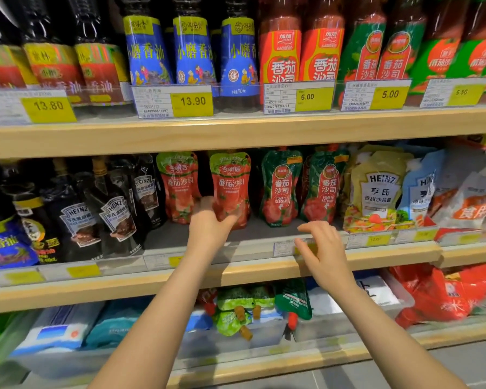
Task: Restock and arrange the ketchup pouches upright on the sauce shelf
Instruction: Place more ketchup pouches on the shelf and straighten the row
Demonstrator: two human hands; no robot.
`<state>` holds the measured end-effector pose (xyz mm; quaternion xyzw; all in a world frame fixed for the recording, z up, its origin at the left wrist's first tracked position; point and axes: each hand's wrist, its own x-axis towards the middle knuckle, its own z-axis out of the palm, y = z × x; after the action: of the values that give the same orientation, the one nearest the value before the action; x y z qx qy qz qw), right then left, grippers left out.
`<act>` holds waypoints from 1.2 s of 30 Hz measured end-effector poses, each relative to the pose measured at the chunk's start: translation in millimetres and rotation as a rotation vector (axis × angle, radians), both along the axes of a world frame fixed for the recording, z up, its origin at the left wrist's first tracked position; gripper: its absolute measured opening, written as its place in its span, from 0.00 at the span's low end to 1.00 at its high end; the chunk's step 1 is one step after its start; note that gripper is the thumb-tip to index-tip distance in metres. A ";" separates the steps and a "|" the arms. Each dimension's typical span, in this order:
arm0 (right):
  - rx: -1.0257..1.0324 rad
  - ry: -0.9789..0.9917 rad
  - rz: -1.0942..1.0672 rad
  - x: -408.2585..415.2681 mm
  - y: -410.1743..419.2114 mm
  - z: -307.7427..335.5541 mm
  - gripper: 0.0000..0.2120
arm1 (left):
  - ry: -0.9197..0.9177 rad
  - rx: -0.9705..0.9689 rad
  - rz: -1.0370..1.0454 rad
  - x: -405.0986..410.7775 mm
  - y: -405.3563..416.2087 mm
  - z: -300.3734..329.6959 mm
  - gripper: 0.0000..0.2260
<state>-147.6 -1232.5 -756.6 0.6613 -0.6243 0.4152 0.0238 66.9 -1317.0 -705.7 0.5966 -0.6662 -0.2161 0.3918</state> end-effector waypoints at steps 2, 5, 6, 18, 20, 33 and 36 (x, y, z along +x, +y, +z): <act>-0.060 0.012 0.090 12.2 16.3 -4.3 0.10 | 0.068 -0.207 -0.161 23.5 39.2 -11.1 0.15; -0.042 0.023 0.230 38.9 41.8 -27.7 0.09 | 0.079 -0.250 -0.378 59.8 89.0 -50.1 0.04; -0.007 0.042 0.276 49.7 48.2 -37.0 0.09 | 0.055 -0.216 -0.390 70.9 99.7 -68.2 0.05; 0.218 0.669 0.207 126.4 32.7 -102.1 0.19 | -0.214 -0.077 -0.172 144.0 111.9 -191.9 0.18; 0.143 0.673 0.177 124.6 33.0 -108.0 0.14 | -0.239 -0.087 -0.227 136.5 115.1 -193.7 0.17; -0.150 0.326 0.398 132.9 62.4 -42.7 0.07 | -0.209 -0.207 -0.348 90.5 104.2 -149.0 0.20; 0.083 -0.072 0.436 132.5 61.8 -29.4 0.18 | -0.124 -0.164 -0.285 92.8 109.4 -141.8 0.15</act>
<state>-15.1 -1170.7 -786.0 0.7658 -0.4836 0.4077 -0.1159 159.7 -1207.7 -847.5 0.4743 -0.7823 -0.1772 0.3627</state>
